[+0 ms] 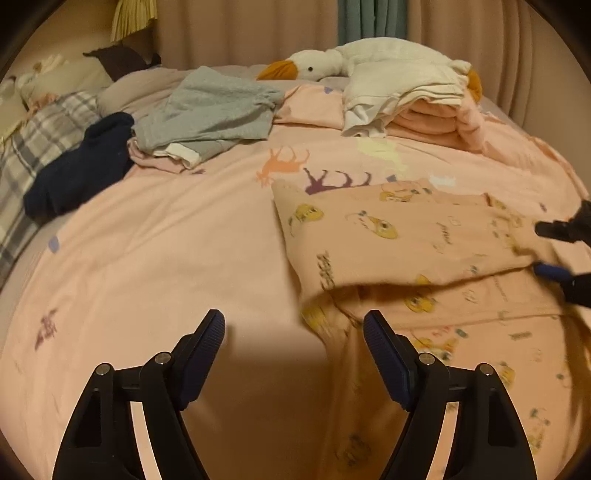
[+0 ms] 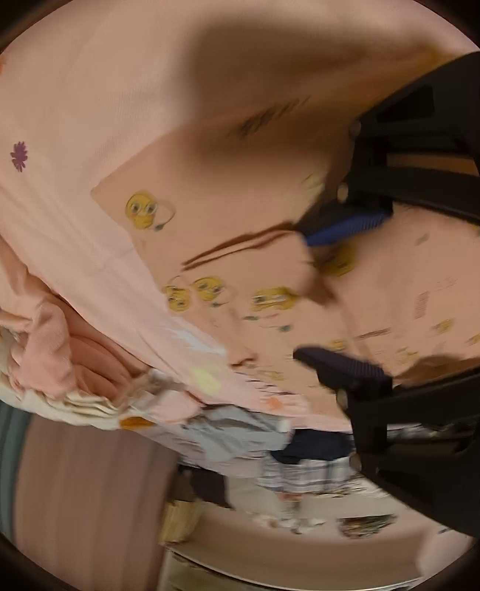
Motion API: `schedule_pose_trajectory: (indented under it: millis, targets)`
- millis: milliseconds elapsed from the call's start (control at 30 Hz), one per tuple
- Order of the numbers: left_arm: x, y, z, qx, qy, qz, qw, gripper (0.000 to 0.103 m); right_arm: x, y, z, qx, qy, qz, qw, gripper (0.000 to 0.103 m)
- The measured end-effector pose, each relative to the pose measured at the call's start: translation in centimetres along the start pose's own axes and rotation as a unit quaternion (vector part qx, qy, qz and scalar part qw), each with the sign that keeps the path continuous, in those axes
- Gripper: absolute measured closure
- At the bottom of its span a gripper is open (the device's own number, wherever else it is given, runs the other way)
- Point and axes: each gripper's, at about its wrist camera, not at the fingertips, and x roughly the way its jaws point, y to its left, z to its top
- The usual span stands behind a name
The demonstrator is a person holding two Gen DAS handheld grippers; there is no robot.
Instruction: Fold small clothes
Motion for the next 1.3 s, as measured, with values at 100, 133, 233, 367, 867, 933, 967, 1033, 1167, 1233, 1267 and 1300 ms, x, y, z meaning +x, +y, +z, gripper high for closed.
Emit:
schedule_pose_trajectory:
  millis: [100, 133, 233, 367, 867, 933, 967, 1033, 1167, 1233, 1267, 1300]
  targets:
    - [2.6, -0.5, 0.0, 0.012, 0.038, 0.0, 0.9992, 0.027, 1.7, 1.0, 0.0, -0.027, -0.025, -0.05, 0.998, 0.097]
    - [3.1, -0.6, -0.3, 0.01, 0.053, 0.001, 0.9985, 0.028, 2.0, 1.0, 0.1, -0.026, -0.029, -0.06, 0.997, 0.097]
    - [2.5, -0.8, -0.4, 0.005, 0.038, 0.004, 0.9993, 0.046, 0.9, 0.2, 0.5, -0.007, -0.048, -0.016, 0.999, 0.097]
    - [1.7, -1.6, -0.5, 0.009, 0.024, 0.004, 0.9997, 0.08, -5.0, 0.3, 1.5, -0.033, -0.111, -0.003, 0.993, 0.097]
    - [-8.9, -0.3, 0.8, 0.007, -0.078, 0.007, 0.9969, 0.055, -11.8, -0.8, -1.3, -0.15, -0.138, -0.15, 0.968, 0.086]
    - [-8.1, -0.8, 2.4, 0.008, -0.103, -0.024, 0.9943, 0.055, -11.4, 1.5, -1.6, -0.172, -0.133, -0.116, 0.969, 0.086]
    - [-6.4, -1.7, 3.5, 0.014, -0.092, -0.039, 0.9949, 0.055, -10.6, 2.3, -1.5, -0.181, -0.124, -0.1, 0.97, 0.086]
    - [-3.4, -2.9, 4.4, 0.016, -0.062, -0.047, 0.9969, 0.058, -8.5, 3.2, -1.4, -0.202, -0.104, -0.093, 0.969, 0.089]
    - [3.3, -5.3, 1.9, 0.055, 0.038, -0.045, 0.9967, 0.075, -2.3, 0.5, -1.3, -0.191, -0.036, -0.202, 0.96, 0.094]
    - [2.6, -5.5, 1.4, 0.074, 0.011, -0.034, 0.9966, 0.075, -2.6, -0.4, -1.9, -0.207, -0.056, -0.189, 0.958, 0.096]
    - [2.1, -5.8, 1.7, 0.089, 0.016, -0.022, 0.9957, 0.075, -3.1, -0.4, -2.0, -0.208, -0.056, -0.182, 0.959, 0.095]
    - [1.0, -5.7, 2.2, 0.09, 0.011, -0.015, 0.9957, 0.075, -3.4, -0.4, -1.9, -0.2, -0.049, -0.178, 0.962, 0.087]
